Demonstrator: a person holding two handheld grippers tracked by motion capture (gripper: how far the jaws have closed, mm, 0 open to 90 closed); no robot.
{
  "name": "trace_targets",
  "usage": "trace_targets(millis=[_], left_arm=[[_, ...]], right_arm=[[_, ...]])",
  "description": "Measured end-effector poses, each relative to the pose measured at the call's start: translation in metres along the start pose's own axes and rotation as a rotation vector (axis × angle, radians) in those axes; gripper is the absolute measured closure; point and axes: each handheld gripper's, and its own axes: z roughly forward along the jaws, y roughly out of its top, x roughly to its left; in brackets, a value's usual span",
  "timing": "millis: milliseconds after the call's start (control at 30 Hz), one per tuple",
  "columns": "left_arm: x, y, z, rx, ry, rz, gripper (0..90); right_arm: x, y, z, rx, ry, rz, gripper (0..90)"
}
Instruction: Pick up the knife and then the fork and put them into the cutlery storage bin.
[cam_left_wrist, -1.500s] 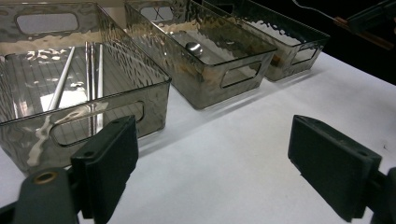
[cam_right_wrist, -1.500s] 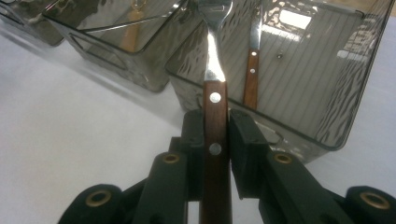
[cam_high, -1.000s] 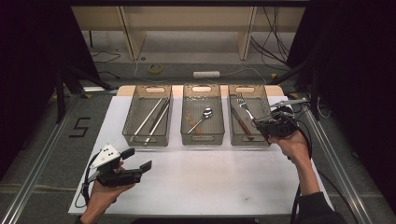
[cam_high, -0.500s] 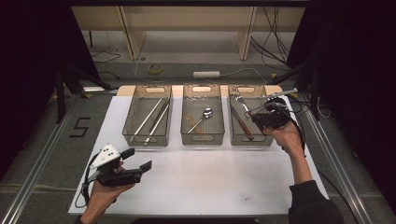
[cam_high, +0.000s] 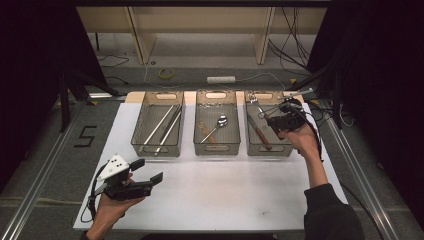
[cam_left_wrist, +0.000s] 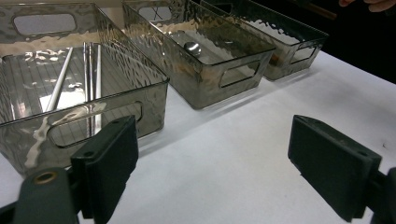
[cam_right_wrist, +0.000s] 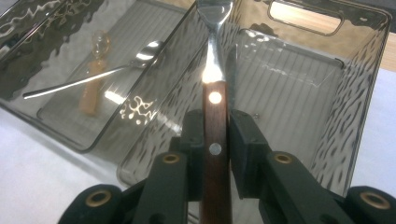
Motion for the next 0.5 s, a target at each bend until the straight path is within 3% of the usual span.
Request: trace_targets(millis=[500], left_arm=[[0.000,0.000,0.000,0.001,-0.001,0.003,15.8]], right_arm=[[-0.009,0.007,0.017,0.033,-0.028,0.039,77.4]])
